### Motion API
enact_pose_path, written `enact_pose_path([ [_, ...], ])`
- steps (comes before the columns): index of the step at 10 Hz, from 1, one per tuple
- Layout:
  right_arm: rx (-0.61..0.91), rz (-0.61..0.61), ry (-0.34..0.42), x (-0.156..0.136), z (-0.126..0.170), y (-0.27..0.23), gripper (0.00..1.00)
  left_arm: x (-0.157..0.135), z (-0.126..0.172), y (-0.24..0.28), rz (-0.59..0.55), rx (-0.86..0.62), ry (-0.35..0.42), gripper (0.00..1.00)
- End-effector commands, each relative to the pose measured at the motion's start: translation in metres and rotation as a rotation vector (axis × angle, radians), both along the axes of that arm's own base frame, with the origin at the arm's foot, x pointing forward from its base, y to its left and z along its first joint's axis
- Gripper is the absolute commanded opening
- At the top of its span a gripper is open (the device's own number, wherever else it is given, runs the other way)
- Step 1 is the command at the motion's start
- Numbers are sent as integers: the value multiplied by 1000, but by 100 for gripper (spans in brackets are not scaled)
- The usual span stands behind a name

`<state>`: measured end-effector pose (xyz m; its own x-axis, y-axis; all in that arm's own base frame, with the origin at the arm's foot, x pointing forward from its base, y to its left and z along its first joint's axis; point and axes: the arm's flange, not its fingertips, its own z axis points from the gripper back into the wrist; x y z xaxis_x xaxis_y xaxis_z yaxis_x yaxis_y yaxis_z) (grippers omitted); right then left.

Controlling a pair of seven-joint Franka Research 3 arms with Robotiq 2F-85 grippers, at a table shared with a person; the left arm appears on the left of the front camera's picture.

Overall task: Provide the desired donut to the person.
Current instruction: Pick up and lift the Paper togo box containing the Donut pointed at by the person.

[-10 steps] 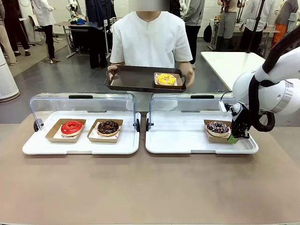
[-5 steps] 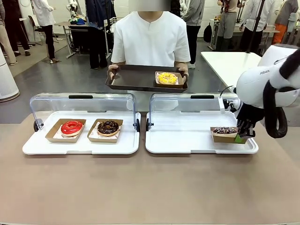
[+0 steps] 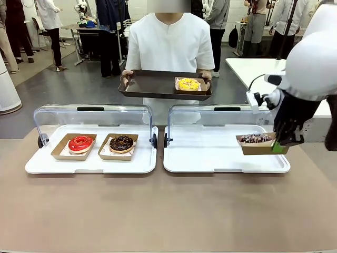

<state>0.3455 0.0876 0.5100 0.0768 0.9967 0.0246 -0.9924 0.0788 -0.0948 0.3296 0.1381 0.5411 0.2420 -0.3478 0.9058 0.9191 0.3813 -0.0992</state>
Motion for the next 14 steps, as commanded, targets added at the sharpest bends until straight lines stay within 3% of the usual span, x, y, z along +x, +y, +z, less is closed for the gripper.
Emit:
enact_pose_path([
  [1, -20, 45, 20, -11, 36, 5, 0, 1, 1, 1, -8, -14, -25, 100],
  [5, -29, 35, 14, -23, 81, 14, 0, 1, 1, 1, -8, -14, -25, 100],
  [7, -31, 66, -19, -11, 80, 5, 0, 1, 1, 1, -8, -14, -25, 100],
  [8, 4, 55, 6, -26, 83, 13, 0, 1, 1, 1, -8, -14, -25, 100],
  [14, 4, 55, 6, -26, 83, 13, 0, 1, 1, 1, -8, -14, -25, 100],
])
